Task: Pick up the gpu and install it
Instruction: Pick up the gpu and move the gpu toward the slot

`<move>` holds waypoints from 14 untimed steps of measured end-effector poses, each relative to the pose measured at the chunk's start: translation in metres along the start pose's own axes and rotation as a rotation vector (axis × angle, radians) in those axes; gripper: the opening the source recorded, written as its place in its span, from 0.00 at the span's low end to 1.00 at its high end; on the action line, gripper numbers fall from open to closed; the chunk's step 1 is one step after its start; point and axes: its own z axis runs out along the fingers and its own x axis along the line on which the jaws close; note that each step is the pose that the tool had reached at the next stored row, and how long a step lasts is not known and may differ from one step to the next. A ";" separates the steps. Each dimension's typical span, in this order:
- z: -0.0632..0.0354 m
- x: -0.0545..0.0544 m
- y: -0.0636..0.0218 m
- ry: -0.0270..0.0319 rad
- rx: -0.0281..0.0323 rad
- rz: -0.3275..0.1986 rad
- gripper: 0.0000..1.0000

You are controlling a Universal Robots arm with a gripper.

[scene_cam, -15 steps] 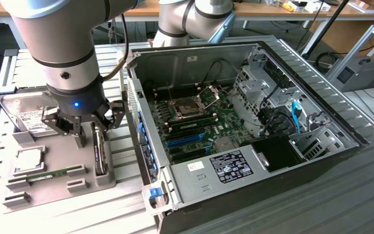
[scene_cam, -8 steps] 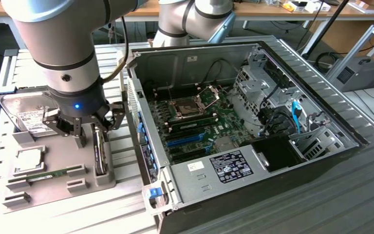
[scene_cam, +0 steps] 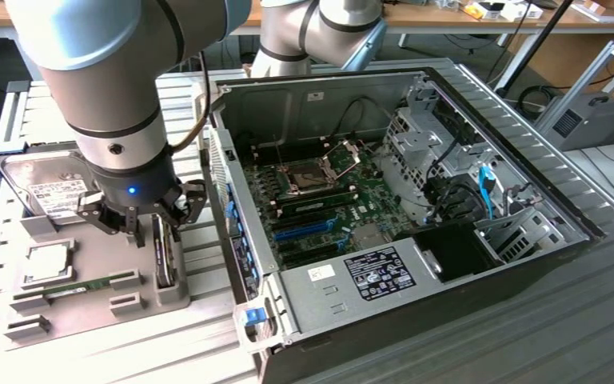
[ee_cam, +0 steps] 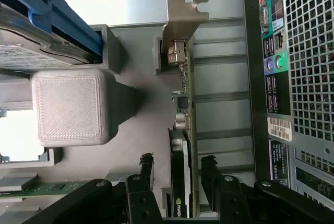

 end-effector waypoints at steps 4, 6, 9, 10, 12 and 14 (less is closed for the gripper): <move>0.0000 0.000 0.0000 0.0000 0.0000 0.000 0.50; 0.0001 0.000 0.0000 -0.0001 -0.0001 0.000 0.50; 0.0000 -0.001 0.0001 0.0000 0.0000 0.000 0.50; 0.0000 -0.001 0.0001 0.0000 0.0000 0.000 0.50; 0.0000 -0.001 0.0001 0.0000 0.0000 0.000 0.48; 0.0001 -0.001 0.0001 0.0000 -0.0001 0.000 0.42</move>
